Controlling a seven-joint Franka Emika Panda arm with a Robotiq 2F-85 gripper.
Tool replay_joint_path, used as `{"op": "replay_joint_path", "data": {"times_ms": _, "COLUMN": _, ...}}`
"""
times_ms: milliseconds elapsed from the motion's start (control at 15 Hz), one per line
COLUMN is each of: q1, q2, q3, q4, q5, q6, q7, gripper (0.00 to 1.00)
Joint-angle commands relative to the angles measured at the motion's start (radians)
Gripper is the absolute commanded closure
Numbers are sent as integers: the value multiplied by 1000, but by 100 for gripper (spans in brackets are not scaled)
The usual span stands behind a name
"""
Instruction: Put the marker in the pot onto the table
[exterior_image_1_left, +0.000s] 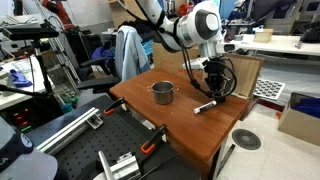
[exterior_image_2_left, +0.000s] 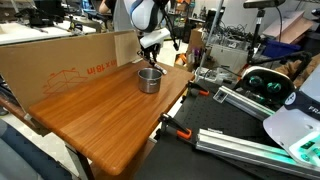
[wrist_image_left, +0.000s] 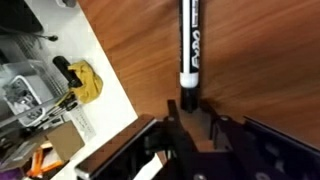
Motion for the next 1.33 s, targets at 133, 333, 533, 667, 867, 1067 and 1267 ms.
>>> {"op": "replay_joint_path", "data": {"times_ms": 133, "q1": 31, "q2": 31, "q3": -30, "q4": 46, "q5": -52, "q6": -41, "q7": 26, "gripper": 24}}
{"op": "replay_joint_path", "data": {"times_ms": 333, "q1": 28, "q2": 27, "q3": -25, "q4": 45, "q5": -49, "q6": -43, "q7": 18, "gripper": 3}}
{"op": "replay_joint_path", "data": {"times_ms": 533, "q1": 20, "q2": 17, "q3": -16, "q4": 39, "q5": -38, "q6": -38, "q7": 9, "gripper": 0}}
{"op": "replay_joint_path", "data": {"times_ms": 667, "q1": 15, "q2": 7, "q3": -10, "q4": 35, "q5": -29, "q6": -34, "q7": 4, "gripper": 0}}
{"op": "replay_joint_path", "data": {"times_ms": 867, "q1": 2, "q2": -14, "q3": 4, "q4": 23, "q5": -13, "q6": -25, "q7": -11, "gripper": 0}}
{"op": "replay_joint_path", "data": {"times_ms": 1067, "q1": -13, "q2": -84, "q3": 26, "q4": -37, "q5": 3, "q6": 19, "q7": -44, "gripper": 0}}
{"op": "replay_joint_path", "data": {"times_ms": 1267, "q1": -32, "q2": -194, "q3": 55, "q4": -124, "q5": 26, "q6": 64, "q7": -85, "gripper": 0}}
